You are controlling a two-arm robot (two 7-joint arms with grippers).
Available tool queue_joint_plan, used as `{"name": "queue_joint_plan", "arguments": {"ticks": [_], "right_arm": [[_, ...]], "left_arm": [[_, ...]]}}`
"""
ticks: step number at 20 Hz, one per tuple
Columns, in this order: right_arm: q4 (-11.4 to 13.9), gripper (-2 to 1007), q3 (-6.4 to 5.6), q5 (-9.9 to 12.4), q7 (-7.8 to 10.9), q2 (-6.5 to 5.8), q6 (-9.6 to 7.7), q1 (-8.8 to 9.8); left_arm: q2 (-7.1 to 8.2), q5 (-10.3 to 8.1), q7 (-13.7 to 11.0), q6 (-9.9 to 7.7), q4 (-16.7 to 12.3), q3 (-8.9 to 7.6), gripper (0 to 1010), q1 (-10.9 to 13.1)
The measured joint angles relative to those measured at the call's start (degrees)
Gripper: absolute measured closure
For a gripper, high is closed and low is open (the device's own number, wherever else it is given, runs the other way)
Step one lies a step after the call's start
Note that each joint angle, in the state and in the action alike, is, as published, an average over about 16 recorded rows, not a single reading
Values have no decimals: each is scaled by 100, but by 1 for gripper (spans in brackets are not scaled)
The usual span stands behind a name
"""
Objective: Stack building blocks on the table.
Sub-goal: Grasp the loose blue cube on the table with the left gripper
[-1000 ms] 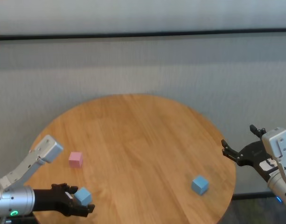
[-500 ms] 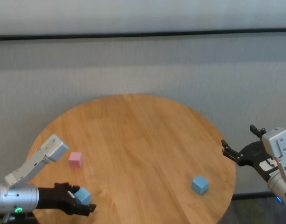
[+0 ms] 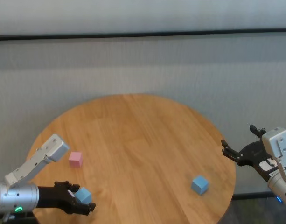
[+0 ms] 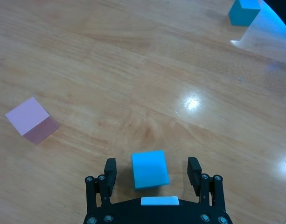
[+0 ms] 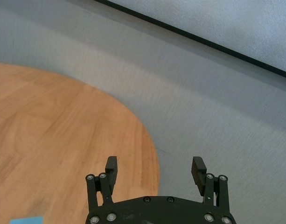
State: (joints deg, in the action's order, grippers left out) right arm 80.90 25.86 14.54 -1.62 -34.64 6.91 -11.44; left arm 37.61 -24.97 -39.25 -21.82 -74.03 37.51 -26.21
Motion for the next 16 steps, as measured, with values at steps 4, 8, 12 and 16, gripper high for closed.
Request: {"name": "queue_joint_plan", "arguments": {"ticks": [4, 8, 12, 16], "right_arm": [[0, 4, 0, 0, 0, 0, 0, 0], [0, 5, 0, 0, 0, 0, 0, 0], [0, 5, 0, 0, 0, 0, 0, 0], [0, 4, 0, 0, 0, 0, 0, 0]], "left_arm": [[2, -13, 10, -7, -8, -9, 101, 11], [5, -27, 19, -16, -17, -20, 196, 22], [6, -37, 24, -23, -24, -27, 326, 29], [10, -46, 22, -25, -34, -35, 449, 38]]}}
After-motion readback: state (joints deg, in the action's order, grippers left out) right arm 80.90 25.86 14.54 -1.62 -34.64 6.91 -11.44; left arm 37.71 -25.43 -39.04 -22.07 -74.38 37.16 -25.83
